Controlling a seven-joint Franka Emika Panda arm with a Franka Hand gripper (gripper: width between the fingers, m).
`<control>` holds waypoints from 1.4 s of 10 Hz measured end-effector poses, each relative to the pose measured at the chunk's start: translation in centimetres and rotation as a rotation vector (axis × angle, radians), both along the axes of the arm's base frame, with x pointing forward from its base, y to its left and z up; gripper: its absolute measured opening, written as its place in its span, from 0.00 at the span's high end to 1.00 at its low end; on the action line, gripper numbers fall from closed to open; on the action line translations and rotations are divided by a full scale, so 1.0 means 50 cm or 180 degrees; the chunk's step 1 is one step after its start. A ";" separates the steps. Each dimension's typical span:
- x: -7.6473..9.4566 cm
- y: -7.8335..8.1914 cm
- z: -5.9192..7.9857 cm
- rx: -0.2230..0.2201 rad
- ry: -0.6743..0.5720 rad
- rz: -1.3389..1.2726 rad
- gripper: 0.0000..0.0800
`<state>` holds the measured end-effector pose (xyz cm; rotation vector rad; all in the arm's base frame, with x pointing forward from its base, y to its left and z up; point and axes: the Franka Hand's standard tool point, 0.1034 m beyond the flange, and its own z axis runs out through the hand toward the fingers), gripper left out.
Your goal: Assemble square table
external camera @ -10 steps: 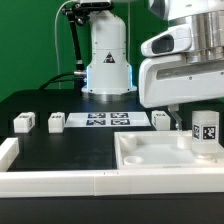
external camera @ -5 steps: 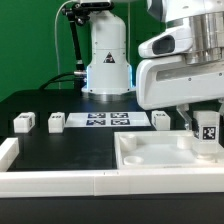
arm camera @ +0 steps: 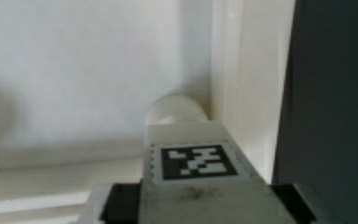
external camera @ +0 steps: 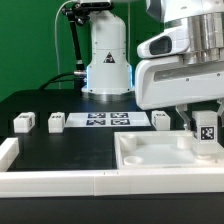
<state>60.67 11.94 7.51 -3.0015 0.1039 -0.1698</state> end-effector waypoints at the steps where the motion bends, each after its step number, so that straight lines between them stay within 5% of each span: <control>1: 0.000 0.000 -0.001 0.0043 0.0045 -0.0323 0.63; 8: -0.001 0.010 -0.003 0.0419 0.0421 -0.2744 0.63; 14: 0.002 0.010 -0.005 0.0638 0.0590 -0.3643 0.62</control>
Offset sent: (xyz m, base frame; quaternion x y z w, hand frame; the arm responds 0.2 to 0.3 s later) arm -0.0010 0.0037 -0.0057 0.0171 -0.0244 0.2935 0.9555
